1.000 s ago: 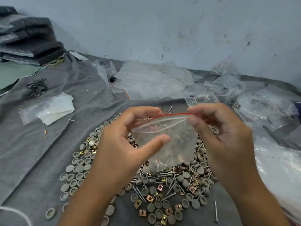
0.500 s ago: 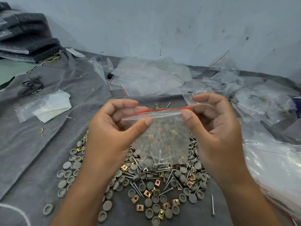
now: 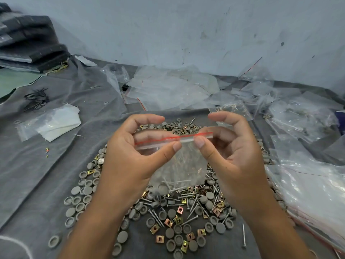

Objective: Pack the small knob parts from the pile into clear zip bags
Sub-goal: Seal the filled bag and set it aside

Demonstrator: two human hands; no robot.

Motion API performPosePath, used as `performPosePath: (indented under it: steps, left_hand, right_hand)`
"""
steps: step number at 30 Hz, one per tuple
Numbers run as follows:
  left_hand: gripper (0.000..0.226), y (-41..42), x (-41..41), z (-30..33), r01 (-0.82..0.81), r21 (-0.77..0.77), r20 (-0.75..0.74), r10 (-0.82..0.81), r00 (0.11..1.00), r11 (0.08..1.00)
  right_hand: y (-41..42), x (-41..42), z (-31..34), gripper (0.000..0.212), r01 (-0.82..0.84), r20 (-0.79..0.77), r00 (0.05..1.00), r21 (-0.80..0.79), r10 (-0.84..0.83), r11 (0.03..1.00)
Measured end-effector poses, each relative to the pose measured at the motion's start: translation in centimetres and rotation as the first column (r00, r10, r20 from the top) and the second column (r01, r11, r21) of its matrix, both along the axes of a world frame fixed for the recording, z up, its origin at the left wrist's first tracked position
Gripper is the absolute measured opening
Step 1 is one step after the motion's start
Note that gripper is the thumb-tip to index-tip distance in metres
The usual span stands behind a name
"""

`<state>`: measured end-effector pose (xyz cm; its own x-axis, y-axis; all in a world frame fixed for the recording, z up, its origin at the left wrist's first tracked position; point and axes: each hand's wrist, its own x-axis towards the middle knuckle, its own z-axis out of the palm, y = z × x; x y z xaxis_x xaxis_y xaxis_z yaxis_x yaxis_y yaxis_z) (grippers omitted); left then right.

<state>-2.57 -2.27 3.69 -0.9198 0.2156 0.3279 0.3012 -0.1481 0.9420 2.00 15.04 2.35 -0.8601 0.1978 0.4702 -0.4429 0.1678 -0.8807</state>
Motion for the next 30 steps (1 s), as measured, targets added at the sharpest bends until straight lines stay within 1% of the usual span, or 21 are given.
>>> performPosePath:
  steps: [3, 7, 10, 13, 18, 22, 24, 27, 30]
  left_hand:
    - [0.049, 0.2, 0.1, 0.0, 0.002, 0.013, 0.011, -0.002, 1.000, 1.000]
    - [0.049, 0.1, 0.0, -0.1, 0.015, 0.018, 0.017, -0.015, 1.000, 1.000]
    - [0.047, 0.2, 0.0, -0.2, 0.051, 0.019, 0.019, -0.051, 0.999, 0.999]
    - [0.045, 0.3, 0.0, -0.3, 0.068, 0.018, 0.021, -0.068, 0.997, 0.998]
    - [0.046, 0.3, -0.1, -0.4, 0.101, 0.033, 0.015, -0.101, 0.995, 0.994]
    - [0.048, 0.5, -0.1, -0.3, 0.106, 0.076, 0.023, -0.108, 0.994, 0.991]
    - [0.047, 0.4, -0.2, -0.4, 0.094, 0.101, 0.025, -0.097, 0.995, 0.990]
    - [0.043, 0.4, -0.2, -0.5, 0.084, 0.097, 0.014, -0.085, 0.996, 0.992]
    - [0.041, 0.4, -0.3, -0.8, 0.124, 0.083, 0.021, -0.126, 0.992, 0.989]
  right_hand:
    - [-0.1, 0.0, 0.0, 0.029, 0.012, 0.010, 1.000, 0.027, -0.012, 1.000]
    - [-0.5, 0.1, 0.0, 0.045, -0.050, 0.039, 0.998, 0.021, 0.049, 0.999]
    - [-0.9, 0.1, 0.2, 0.048, -0.048, 0.037, 0.998, 0.002, 0.048, 0.999]
    - [-0.9, 0.3, 0.2, 0.045, -0.024, 0.025, 0.999, -0.017, 0.024, 1.000]
    - [-1.2, 0.6, 0.4, 0.032, 0.020, 0.020, 1.000, 0.035, -0.020, 0.999]
    - [-0.8, 0.6, 0.5, 0.030, 0.040, 0.016, 0.999, -0.007, -0.040, 0.999]
    - [-0.5, 0.5, 0.4, 0.032, 0.041, 0.013, 0.999, -0.036, -0.040, 0.999]
    - [-0.2, 0.6, 0.4, 0.038, 0.013, 0.011, 1.000, -0.062, -0.012, 0.998]
    - [-0.4, 0.5, 0.5, 0.048, -0.003, 0.013, 1.000, -0.072, 0.004, 0.997]
